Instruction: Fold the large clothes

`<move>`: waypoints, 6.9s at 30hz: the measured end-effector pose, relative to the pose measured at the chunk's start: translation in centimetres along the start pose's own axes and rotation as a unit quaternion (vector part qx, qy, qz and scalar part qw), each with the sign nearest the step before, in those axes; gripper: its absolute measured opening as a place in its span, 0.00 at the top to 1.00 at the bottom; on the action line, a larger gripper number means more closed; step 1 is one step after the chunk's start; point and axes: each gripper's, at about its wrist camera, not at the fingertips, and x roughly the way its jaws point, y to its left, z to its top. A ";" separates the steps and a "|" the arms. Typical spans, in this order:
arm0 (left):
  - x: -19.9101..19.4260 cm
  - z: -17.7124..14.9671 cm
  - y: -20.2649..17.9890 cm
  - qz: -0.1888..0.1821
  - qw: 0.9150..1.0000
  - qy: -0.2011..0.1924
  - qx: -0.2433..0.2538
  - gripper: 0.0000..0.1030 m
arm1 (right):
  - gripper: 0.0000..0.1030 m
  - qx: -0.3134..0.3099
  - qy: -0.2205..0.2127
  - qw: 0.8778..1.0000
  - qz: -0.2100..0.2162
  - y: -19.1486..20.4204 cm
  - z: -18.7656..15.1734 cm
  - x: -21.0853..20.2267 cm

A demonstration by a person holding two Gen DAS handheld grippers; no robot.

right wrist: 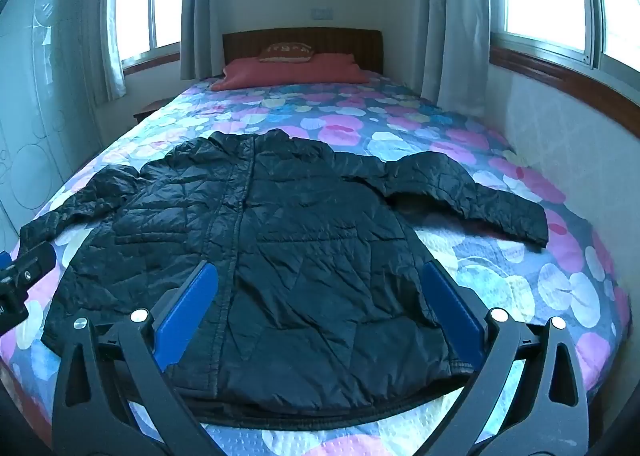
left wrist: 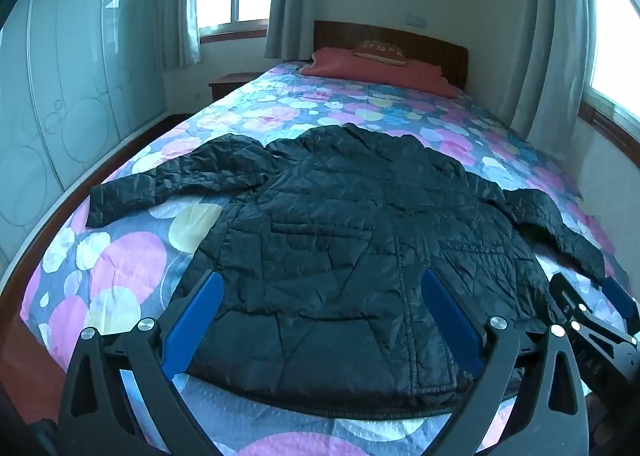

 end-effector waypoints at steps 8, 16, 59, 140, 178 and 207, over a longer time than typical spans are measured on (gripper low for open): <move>-0.7 0.1 0.4 -0.005 1.000 0.004 -0.014 0.04 | 0.02 0.003 0.001 1.000 0.003 0.0 0.0 0.0; 0.2 0.0 0.2 -0.003 1.000 0.010 -0.003 0.04 | 0.02 0.002 0.002 1.000 0.003 0.1 -0.1 0.0; 0.8 -1.3 0.9 -0.002 1.000 0.019 -0.004 0.04 | 0.02 0.003 0.006 1.000 0.004 0.3 -0.3 0.3; 18.8 -2.0 12.5 0.179 0.968 0.131 -0.121 0.04 | 0.59 0.536 -0.053 0.841 -0.060 -38.7 -4.7 20.0; 19.1 -3.4 13.3 0.117 0.976 0.115 -0.141 0.04 | 0.91 -0.082 0.052 0.980 0.172 15.9 10.2 27.3; 19.5 -3.4 12.9 0.127 0.977 0.118 -0.125 0.04 | 0.61 0.041 0.146 0.988 -0.027 -7.5 11.2 36.2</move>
